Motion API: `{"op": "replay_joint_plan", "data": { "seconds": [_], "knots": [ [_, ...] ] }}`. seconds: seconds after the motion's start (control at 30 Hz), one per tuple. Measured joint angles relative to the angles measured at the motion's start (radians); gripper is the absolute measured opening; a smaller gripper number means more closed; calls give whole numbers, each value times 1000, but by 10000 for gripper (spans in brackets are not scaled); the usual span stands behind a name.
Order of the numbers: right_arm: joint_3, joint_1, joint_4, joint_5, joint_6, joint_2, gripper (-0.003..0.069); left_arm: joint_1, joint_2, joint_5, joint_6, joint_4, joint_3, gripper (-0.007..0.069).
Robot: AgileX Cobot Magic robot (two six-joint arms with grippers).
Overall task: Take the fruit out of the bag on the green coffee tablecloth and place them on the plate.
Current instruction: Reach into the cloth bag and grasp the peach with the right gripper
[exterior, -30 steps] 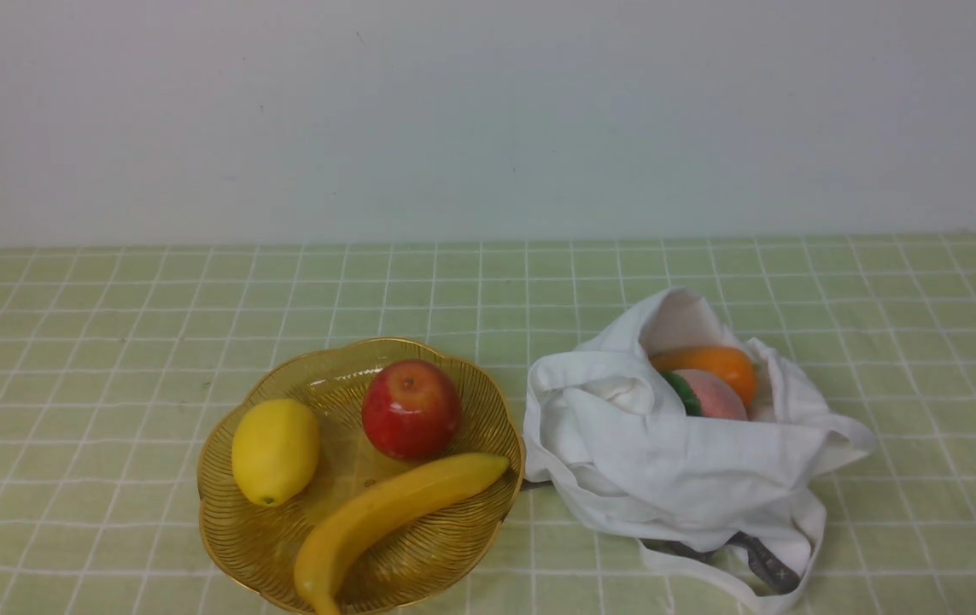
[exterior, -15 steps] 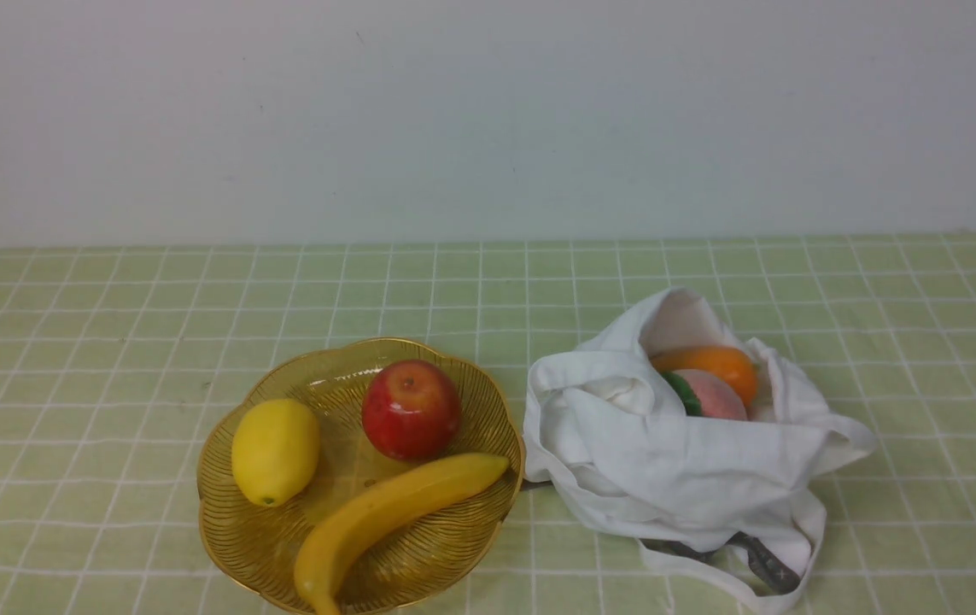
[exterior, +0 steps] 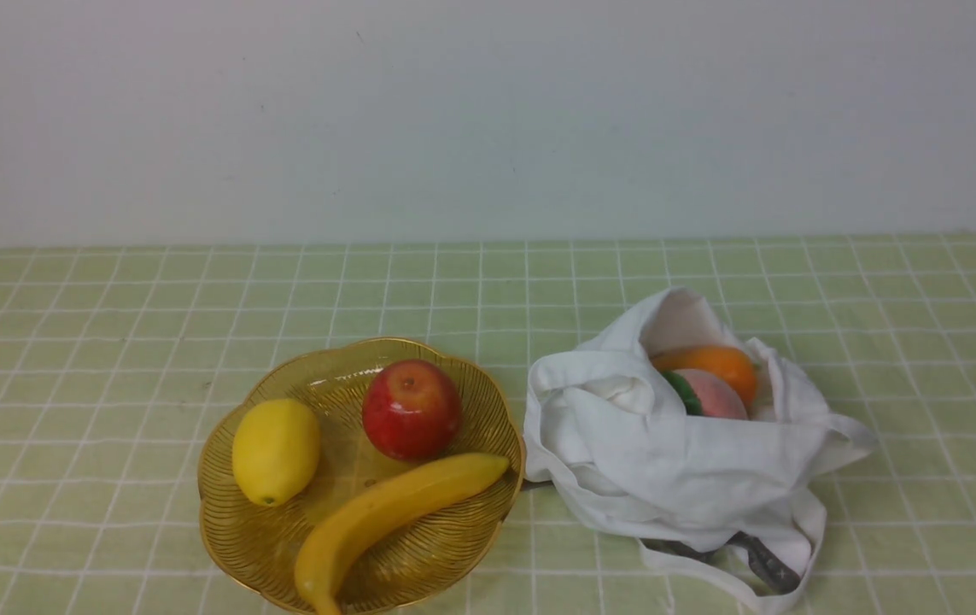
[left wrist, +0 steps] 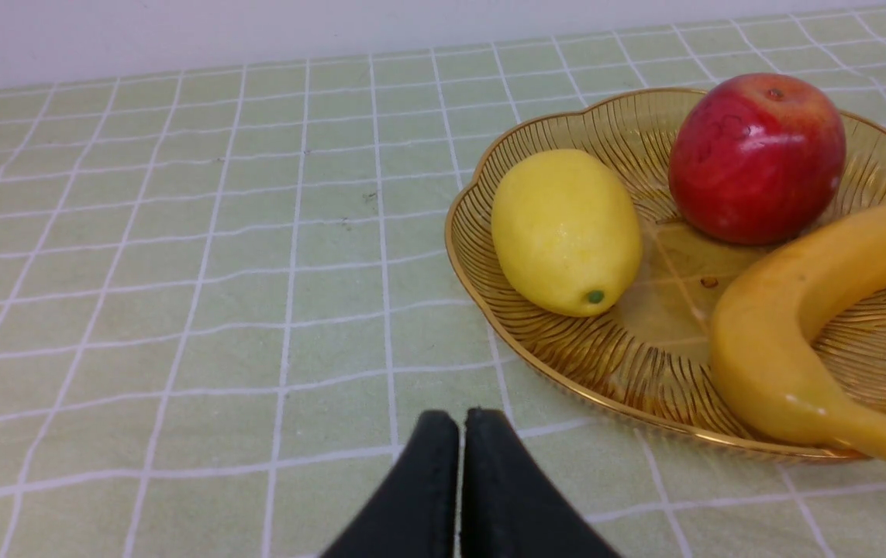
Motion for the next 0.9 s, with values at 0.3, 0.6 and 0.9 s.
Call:
{"op": "replay_joint_plan", "data": {
  "seconds": [0.3,0.6,0.9],
  "knots": [
    [-332,0,-36,339,-265,614,-13,0,0,0,0,0,0,-8],
    [-546,189,-210,316,-175,1018,-3,0,0,0,0,0,0,-8],
    [-688,309,-471,252,29,1283,140,0,0,0,0,0,0,-8]
  ]
}}
